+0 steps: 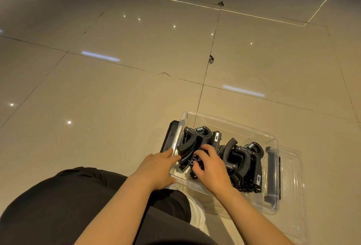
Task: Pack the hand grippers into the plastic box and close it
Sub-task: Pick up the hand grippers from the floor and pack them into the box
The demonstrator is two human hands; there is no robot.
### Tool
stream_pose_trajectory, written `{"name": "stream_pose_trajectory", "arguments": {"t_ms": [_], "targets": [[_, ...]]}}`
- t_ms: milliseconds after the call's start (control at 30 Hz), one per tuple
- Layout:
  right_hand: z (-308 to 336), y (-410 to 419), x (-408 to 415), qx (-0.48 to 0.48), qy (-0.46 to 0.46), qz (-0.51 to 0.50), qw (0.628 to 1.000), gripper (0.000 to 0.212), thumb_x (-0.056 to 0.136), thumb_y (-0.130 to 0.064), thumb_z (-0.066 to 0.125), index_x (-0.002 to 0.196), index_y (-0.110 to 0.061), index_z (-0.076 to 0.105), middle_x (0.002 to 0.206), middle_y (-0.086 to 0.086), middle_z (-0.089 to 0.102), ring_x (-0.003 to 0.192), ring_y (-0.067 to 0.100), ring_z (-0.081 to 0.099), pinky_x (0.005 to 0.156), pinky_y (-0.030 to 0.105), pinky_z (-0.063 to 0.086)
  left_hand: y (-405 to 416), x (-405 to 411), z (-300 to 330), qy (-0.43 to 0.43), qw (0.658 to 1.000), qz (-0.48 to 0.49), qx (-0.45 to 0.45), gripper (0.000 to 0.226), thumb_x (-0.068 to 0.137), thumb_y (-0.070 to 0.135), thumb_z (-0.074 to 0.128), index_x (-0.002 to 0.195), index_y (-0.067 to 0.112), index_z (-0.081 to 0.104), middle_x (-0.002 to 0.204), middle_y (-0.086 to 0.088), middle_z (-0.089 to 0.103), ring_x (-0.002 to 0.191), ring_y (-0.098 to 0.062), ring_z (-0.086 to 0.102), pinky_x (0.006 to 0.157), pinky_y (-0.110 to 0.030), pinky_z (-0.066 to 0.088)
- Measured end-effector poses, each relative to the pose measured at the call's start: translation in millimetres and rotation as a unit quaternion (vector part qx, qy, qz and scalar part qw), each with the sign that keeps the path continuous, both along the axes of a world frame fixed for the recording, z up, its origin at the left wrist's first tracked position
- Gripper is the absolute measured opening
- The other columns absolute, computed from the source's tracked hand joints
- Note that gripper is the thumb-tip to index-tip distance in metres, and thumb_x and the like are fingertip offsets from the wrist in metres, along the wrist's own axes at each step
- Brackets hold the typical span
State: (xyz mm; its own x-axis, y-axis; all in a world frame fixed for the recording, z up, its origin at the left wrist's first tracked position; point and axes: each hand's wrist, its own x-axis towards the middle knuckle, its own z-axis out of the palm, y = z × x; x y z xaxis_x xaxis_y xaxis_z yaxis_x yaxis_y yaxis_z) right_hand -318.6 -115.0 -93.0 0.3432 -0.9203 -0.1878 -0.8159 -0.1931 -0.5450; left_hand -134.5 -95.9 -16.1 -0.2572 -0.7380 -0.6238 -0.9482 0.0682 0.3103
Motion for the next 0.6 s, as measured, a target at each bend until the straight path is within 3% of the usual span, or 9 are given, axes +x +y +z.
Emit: {"name": "stream_pose_trajectory", "arguments": {"t_ms": [167,367,467,600], "targets": [[-7.9,1.8,-0.9,0.005,0.054,0.065,0.996,0.036,0.094,-0.029,0.052,0.127,-0.015,0.053,0.143,0.007,0.034,0.112,0.025,0.054,0.094,0.034,0.047,0.8,2.0,-3.7,-0.017,1.000,-0.010,-0.007,0.072,0.089,0.041,0.056,0.149,0.029,0.017,0.158,0.001,0.008,0.142,-0.020,0.017,0.115,-0.042,0.018],[-4.2,-3.8,-1.7,-0.013,0.098,0.096,0.990,0.038,0.093,-0.035,0.053,0.126,-0.016,0.053,0.137,0.007,0.040,0.103,0.025,0.057,0.082,0.034,0.050,-4.9,-3.5,13.4,0.014,0.998,0.009,-0.062,0.067,0.090,0.037,0.056,0.147,0.026,0.024,0.153,0.001,0.026,0.138,-0.020,0.027,0.111,-0.036,0.029],[11.9,-9.7,-6.8,-0.017,0.104,0.072,0.992,0.049,0.090,-0.049,0.051,0.130,-0.021,0.050,0.136,0.000,0.040,0.110,0.021,0.053,0.086,0.034,0.046,-13.2,-18.7,35.7,0.080,0.987,0.050,-0.133,0.064,0.089,0.036,0.057,0.146,0.026,0.028,0.151,0.005,0.030,0.135,-0.016,0.032,0.107,-0.035,0.034],[36.0,3.5,-33.9,-0.022,0.047,0.007,0.999,0.039,0.091,-0.042,0.051,0.124,-0.021,0.055,0.127,-0.003,0.045,0.107,0.018,0.054,0.088,0.035,0.044,-4.9,-57.1,68.1,0.128,0.970,0.048,-0.200,0.057,0.091,0.034,0.053,0.143,0.026,0.033,0.145,0.007,0.039,0.130,-0.015,0.039,0.100,-0.032,0.037]]}}
